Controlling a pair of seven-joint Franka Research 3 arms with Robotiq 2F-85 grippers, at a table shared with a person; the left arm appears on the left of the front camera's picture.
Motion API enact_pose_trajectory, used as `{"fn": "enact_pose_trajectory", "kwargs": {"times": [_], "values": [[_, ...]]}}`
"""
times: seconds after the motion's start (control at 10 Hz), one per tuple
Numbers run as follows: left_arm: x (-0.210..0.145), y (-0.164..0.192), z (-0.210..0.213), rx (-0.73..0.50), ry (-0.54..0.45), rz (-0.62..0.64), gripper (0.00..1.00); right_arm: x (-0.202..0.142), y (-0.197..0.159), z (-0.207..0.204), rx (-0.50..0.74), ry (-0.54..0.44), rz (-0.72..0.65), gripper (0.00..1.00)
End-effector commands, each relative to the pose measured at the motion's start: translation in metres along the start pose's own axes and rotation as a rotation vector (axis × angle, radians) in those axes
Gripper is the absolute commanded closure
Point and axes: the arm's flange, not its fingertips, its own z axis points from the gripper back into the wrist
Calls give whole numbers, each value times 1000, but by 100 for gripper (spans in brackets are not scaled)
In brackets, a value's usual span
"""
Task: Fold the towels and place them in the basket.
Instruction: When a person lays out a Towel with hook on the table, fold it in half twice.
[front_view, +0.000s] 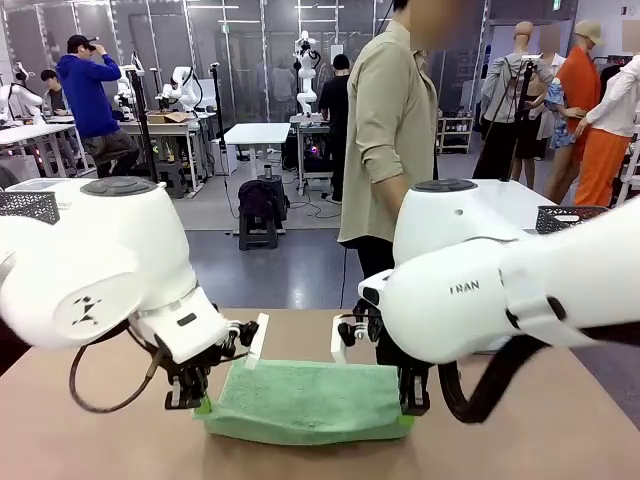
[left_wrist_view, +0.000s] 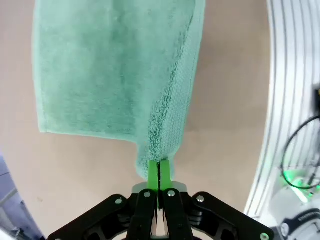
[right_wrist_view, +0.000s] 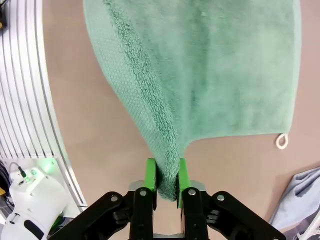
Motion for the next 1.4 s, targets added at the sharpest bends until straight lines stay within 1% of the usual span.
{"fn": "enact_pose_trajectory", "kwargs": {"times": [0.0,0.3,0.6,0.7,1.0,1.3], "values": [[3,27,1,-19,34,-12,99,7,-25,3,20,14,36,78],[8,62,-13,-57,35,-2,99,15,-55,-6,51,20,34,78],[10,91,-32,-80,37,22,99,19,-82,-31,87,46,-25,78],[10,100,-37,-83,45,37,99,17,-92,-38,70,55,-44,78],[10,123,-51,-65,49,60,99,12,-122,-52,49,44,-78,78],[14,149,-58,-20,49,69,99,11,-149,-49,-6,25,-96,78]]}}
